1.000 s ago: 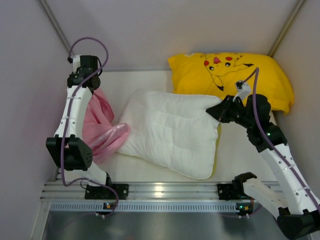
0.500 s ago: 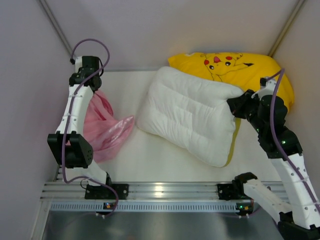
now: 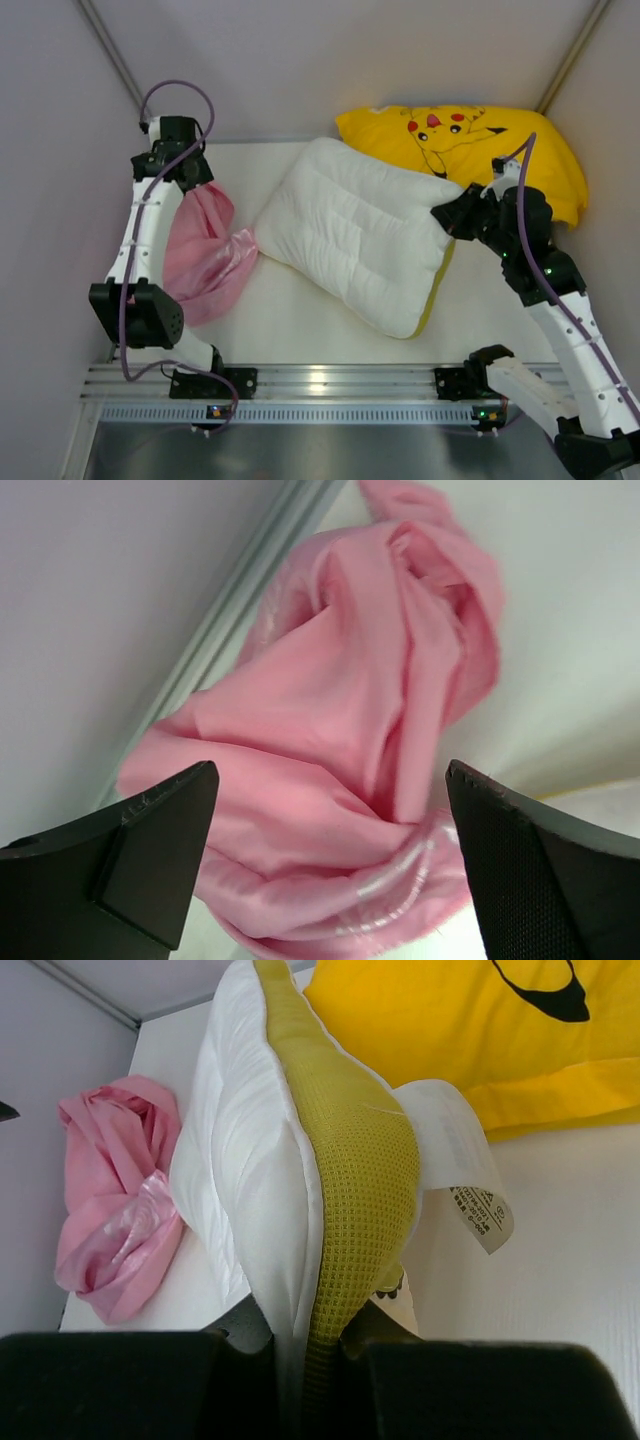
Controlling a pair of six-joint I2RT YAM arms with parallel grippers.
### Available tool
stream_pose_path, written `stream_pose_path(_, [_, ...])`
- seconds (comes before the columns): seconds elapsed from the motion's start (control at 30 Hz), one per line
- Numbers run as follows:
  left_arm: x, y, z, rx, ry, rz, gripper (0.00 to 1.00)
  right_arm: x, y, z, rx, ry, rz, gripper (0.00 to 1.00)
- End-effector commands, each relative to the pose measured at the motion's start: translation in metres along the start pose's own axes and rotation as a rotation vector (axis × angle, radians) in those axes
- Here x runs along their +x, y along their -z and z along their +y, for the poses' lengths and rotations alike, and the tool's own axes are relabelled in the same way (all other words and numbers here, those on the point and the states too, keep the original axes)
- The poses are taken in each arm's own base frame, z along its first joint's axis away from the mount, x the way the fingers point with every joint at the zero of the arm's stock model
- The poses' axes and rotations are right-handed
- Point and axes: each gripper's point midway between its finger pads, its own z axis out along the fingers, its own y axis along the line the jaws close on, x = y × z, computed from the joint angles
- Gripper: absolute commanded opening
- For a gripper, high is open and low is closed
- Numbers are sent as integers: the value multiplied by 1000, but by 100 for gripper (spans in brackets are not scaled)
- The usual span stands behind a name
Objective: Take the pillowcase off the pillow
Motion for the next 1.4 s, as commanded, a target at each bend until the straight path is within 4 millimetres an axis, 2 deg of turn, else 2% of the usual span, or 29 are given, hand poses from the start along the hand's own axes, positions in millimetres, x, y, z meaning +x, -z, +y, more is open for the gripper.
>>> stream_pose_path(0.0, [-49,76,-6,250,162,-152,99,-38,5,35,-144,-15,-137,0])
stream_pose_path(0.07, [-52,99,-15,367,200,-161,98,-33,-1,41,-173,-30,-111,0])
stream_pose_path(0.1, [-46,112,-32,485,198,-129,90,-34,-4,47,-197,-45,-109,0])
stream_pose_path(0.13, [-33,116,-44,553,189,-92,83,-33,-6,49,-207,-53,-109,0])
stream_pose_path(0.17, [-30,132,-53,643,190,-96,69,-35,-7,52,-217,-73,-117,0])
stream_pose_path(0.2, [-18,141,-66,738,176,-61,59,-37,-7,54,-224,-83,-128,0])
stream_pose_path(0.23, [2,166,-91,920,147,10,28,-44,-8,59,-235,-88,-161,0])
stream_pose_path(0.27, [27,170,-102,997,133,47,14,-47,-9,59,-232,-96,-174,0])
stream_pose_path(0.3, [45,177,-110,1046,123,85,4,-53,-12,56,-207,-108,-200,0])
stream_pose_path(0.33, [64,195,-118,1093,113,113,0,-60,-13,55,-191,-114,-228,0])
stream_pose_path(0.37, [97,188,-123,1071,92,174,0,-64,-14,52,-172,-124,-247,0])
stream_pose_path(0.4, [108,193,-127,1080,100,176,0,-69,-18,45,-134,-142,-274,0])
stream_pose_path(0.43, [127,207,-135,1114,63,196,0,-73,-20,40,-107,-155,-298,0])
stream_pose_path(0.47, [133,211,-131,1106,69,179,0,-79,-20,40,-106,-172,-326,0])
stream_pose_path(0.5, [150,208,-132,1102,61,207,0,-82,-21,39,-106,-202,-345,0])
stream_pose_path(0.53, [161,218,-132,1126,58,228,0,-78,-26,34,-93,-220,-351,0])
stream_pose_path(0.57, [169,218,-131,1120,57,241,0,-83,-27,37,-112,-256,-382,0])
stream_pose_path(0.6, [185,219,-133,1118,43,270,0,-76,-32,31,-95,-275,-383,0])
stream_pose_path(0.7, [205,208,-134,1066,30,297,0,-72,-38,32,-101,-302,-378,0])
stream_pose_path(0.83, [240,184,-147,999,-11,367,0,-51,-48,44,-132,-298,-306,0])
stream_pose_path(1.0, [262,160,-168,940,-49,434,0,-35,-40,67,-203,-265,-257,0])
stream_pose_path(1.03, [274,149,-174,906,-75,472,0,-30,-39,67,-198,-257,-242,0])
stream_pose_path(1.07, [274,147,-180,901,-81,476,0,-26,-37,69,-202,-245,-233,0])
stream_pose_path(1.13, [286,127,-186,828,-110,496,0,-16,-31,75,-229,-232,-200,0])
stream_pose_path(1.2, [282,115,-192,782,-108,477,0,1,-28,79,-253,-217,-152,0])
stream_pose_path(1.23, [282,99,-192,711,-105,458,0,8,-27,80,-258,-211,-130,0])
stream_pose_path(1.27, [273,97,-195,696,-90,444,0,26,-29,80,-266,-200,-79,0])
stream_pose_path(1.33, [261,88,-195,651,-70,422,0,48,-31,82,-273,-190,-20,0])
stream_pose_path(1.37, [249,84,-192,619,-57,383,0,72,-34,86,-285,-173,44,0])
